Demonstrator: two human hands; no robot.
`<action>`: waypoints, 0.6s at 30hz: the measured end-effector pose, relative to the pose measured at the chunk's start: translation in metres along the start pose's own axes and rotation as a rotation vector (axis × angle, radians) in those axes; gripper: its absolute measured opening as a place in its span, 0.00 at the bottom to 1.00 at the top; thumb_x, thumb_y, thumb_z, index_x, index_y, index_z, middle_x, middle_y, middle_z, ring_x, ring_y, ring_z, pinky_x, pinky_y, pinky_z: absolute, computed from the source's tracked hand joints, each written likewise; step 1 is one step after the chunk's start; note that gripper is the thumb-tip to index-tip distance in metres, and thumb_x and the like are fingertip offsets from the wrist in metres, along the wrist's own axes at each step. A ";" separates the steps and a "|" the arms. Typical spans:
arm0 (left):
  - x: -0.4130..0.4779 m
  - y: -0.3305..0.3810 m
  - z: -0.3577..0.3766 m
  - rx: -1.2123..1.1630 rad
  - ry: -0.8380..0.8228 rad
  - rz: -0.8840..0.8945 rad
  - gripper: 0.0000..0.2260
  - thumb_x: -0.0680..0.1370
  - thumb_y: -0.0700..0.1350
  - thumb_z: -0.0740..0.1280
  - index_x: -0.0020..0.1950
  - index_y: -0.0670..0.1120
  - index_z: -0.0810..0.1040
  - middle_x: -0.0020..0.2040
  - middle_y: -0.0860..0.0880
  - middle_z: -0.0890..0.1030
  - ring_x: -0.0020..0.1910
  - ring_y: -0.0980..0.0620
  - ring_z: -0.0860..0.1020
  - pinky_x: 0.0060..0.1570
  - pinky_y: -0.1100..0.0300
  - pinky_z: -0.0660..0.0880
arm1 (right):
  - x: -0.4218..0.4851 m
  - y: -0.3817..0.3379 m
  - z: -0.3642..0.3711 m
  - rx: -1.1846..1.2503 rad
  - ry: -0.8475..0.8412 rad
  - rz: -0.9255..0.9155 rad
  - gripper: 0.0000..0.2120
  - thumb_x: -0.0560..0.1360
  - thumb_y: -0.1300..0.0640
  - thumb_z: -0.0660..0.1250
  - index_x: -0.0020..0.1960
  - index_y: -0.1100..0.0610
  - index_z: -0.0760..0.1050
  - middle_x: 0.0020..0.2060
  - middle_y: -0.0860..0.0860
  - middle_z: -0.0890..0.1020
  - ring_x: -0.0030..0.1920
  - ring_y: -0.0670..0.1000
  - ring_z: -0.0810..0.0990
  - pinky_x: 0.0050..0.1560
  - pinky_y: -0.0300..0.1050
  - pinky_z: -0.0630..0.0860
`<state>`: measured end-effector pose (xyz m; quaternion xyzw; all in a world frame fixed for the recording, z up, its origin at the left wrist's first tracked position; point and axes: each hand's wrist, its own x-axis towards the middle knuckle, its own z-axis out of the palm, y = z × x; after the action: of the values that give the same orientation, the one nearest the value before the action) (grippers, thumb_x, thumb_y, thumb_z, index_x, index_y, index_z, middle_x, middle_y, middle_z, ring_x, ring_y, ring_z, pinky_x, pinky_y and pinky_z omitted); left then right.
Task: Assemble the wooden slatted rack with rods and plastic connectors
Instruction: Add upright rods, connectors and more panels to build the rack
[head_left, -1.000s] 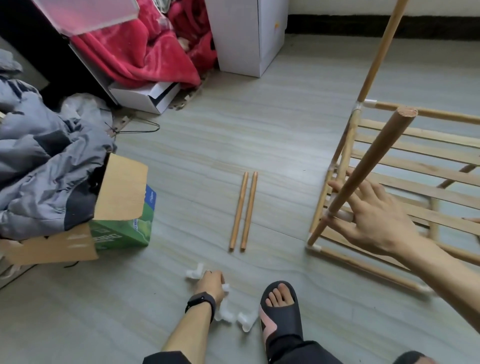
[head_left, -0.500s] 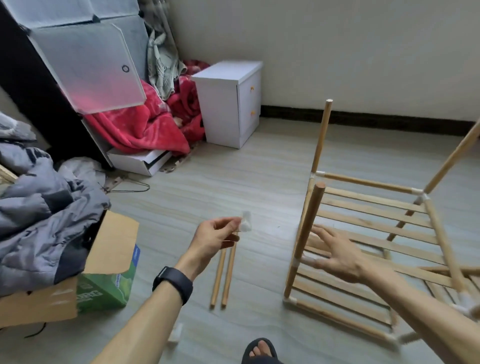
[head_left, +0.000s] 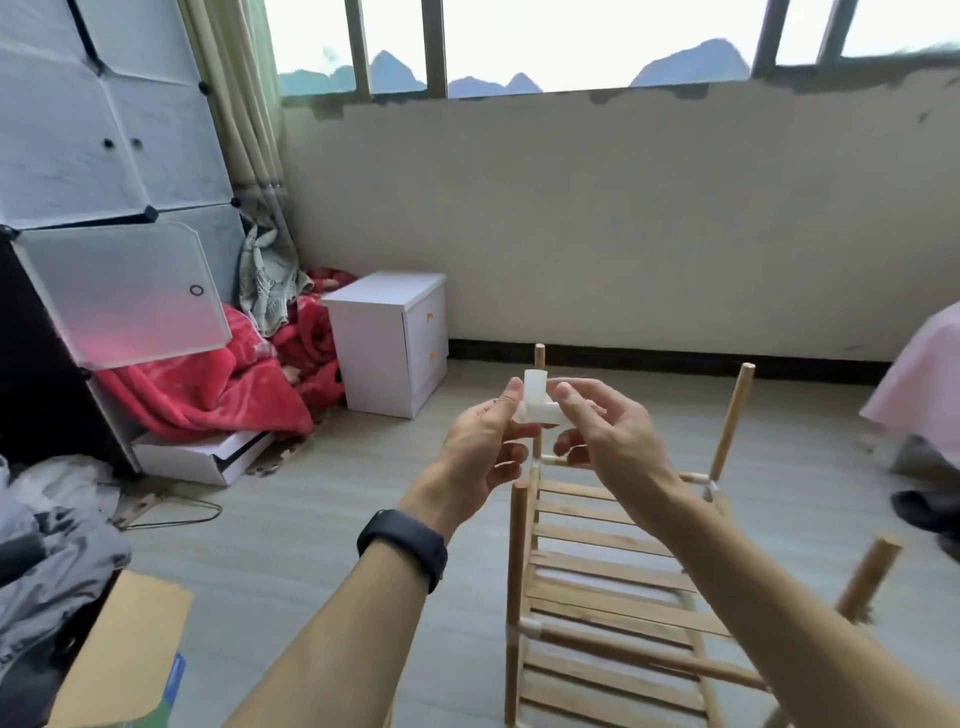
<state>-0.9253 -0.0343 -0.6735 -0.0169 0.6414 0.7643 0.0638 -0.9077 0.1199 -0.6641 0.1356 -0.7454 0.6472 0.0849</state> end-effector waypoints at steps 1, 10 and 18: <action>-0.003 -0.003 0.005 -0.014 0.005 -0.004 0.18 0.81 0.59 0.65 0.55 0.45 0.81 0.41 0.48 0.80 0.35 0.53 0.73 0.36 0.60 0.72 | -0.002 0.003 -0.001 0.010 0.012 0.001 0.10 0.82 0.52 0.64 0.58 0.55 0.80 0.43 0.53 0.83 0.36 0.47 0.81 0.44 0.48 0.81; -0.016 -0.018 0.012 0.127 0.234 0.105 0.22 0.79 0.62 0.66 0.53 0.42 0.80 0.41 0.47 0.83 0.25 0.58 0.73 0.27 0.65 0.71 | -0.019 0.032 -0.008 0.170 -0.043 0.184 0.13 0.80 0.52 0.67 0.60 0.58 0.80 0.49 0.57 0.83 0.44 0.53 0.84 0.54 0.52 0.82; -0.016 -0.015 0.003 0.291 0.378 0.248 0.19 0.77 0.63 0.68 0.49 0.47 0.81 0.35 0.52 0.82 0.38 0.55 0.79 0.42 0.57 0.75 | -0.013 0.034 0.009 0.204 -0.022 0.172 0.14 0.79 0.48 0.68 0.58 0.56 0.81 0.45 0.54 0.86 0.48 0.55 0.85 0.50 0.47 0.80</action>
<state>-0.9075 -0.0297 -0.6856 -0.0713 0.7423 0.6492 -0.1496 -0.9057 0.1163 -0.7009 0.0860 -0.6854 0.7231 0.0067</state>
